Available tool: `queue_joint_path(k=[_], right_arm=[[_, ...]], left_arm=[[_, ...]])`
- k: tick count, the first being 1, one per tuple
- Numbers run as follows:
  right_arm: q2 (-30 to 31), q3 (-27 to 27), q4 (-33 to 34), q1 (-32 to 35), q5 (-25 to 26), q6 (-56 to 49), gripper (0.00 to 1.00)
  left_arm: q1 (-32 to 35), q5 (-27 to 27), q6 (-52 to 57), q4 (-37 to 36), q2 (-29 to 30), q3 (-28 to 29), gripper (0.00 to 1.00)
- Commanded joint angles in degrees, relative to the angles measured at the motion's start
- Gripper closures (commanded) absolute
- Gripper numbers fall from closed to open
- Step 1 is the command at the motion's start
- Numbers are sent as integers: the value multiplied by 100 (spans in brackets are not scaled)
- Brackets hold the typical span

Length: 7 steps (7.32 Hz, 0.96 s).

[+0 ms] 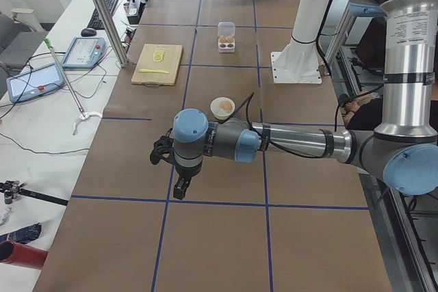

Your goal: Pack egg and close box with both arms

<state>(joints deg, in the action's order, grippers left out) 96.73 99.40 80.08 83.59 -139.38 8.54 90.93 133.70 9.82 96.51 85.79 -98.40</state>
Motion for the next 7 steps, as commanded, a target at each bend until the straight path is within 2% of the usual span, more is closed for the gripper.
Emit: queue_joint_path(k=[1,2,3,4,6,7], right_arm=[[-5,18,-1,-9,-19,-1,0],[4,-34,-1,-18,-19,-1,0],[13,-35,-1,-18,-19,25,0],[22,-44,-1,-35,-11,8,0],[22,-35,-10,-44,-19,-1,0],[22,-18,-10,-61,-19,-1,0]], left_arm=[[-66,461,-76,70,-45,93,0],[-406,516,-94,113,-45,67,0],[-975,743,-581,235,-1,41,0],[-1633,780,-1143,881,34,-3,0],[-2681,745,-3205,2366,34,-91,0],[-3199,702,-3814,2807,104,-91,0]])
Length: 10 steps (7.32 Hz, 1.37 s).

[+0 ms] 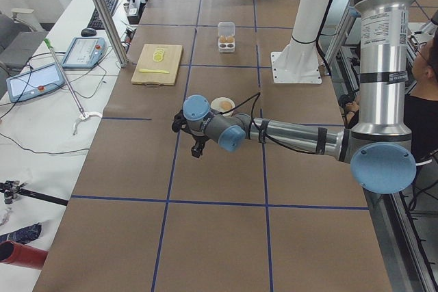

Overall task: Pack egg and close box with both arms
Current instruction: 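Reach the left gripper down into the white bowl toward the brown egg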

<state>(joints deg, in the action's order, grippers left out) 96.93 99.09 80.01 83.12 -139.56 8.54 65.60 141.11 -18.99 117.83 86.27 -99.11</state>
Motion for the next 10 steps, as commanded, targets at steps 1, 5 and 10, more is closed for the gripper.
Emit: queue_joint_path(k=[1,5,10], right_arm=[[-8,49,-3,-50,-27,-1,0],[1,5,-407,-164,-132,60,0],[1,-12,-399,-217,-229,69,0]], left_arm=[[-976,-144,-1331,758,161,-20,0],[-1696,-583,-2468,724,1180,6,15],[-2199,-1174,-2644,706,1234,-47,29]])
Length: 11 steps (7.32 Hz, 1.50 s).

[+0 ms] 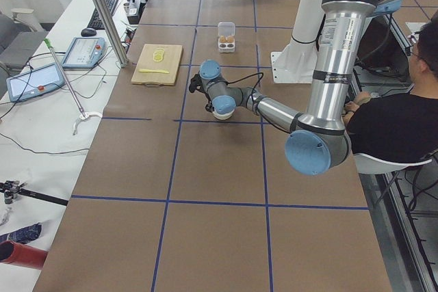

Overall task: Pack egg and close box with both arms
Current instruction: 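Reach the left gripper down into the white bowl toward the brown egg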

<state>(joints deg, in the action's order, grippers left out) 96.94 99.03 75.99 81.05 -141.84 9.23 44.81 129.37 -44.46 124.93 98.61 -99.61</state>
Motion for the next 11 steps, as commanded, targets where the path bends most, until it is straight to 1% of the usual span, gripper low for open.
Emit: queue_joint_path(k=[1,3,4,6,9,11], right_arm=[[0,-7,3,-10,-1,0,0],[0,-50,3,-45,-1,0,0],[0,-68,3,-45,-54,9,0],[0,-103,3,-54,-142,0,0],[0,-112,3,-63,-142,0,0],[0,-139,3,-72,-142,0,0]], left_arm=[[-296,-8,-481,5,26,-15,29],[-411,-52,-599,-12,18,-41,29],[-420,-78,-590,-169,9,-137,29],[-621,-436,-581,-258,17,-155,29],[-728,-465,-546,-258,0,-164,32],[-702,-465,-520,-258,-26,-322,32]])
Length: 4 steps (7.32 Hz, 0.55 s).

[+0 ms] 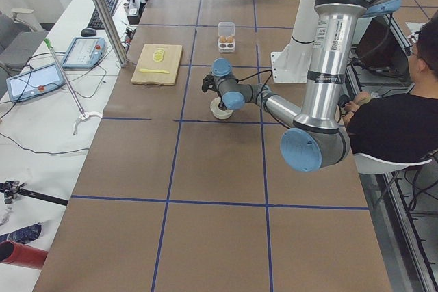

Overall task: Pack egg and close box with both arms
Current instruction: 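Close the left gripper on the brown egg inside the white bowl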

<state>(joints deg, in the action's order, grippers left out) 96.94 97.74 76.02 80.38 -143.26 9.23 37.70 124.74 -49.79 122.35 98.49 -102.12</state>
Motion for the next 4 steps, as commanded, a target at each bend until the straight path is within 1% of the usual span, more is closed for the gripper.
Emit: queue_joint_path(k=[1,2,4], right_arm=[[0,-9,0,-13,0,0,0],[0,-18,0,-14,0,0,0],[0,-18,0,-22,-9,0,0]], left_arm=[[10,-2,22,0,-23,-63,33],[1,-2,22,0,-23,-2,36],[1,-11,31,0,-23,34,36]])
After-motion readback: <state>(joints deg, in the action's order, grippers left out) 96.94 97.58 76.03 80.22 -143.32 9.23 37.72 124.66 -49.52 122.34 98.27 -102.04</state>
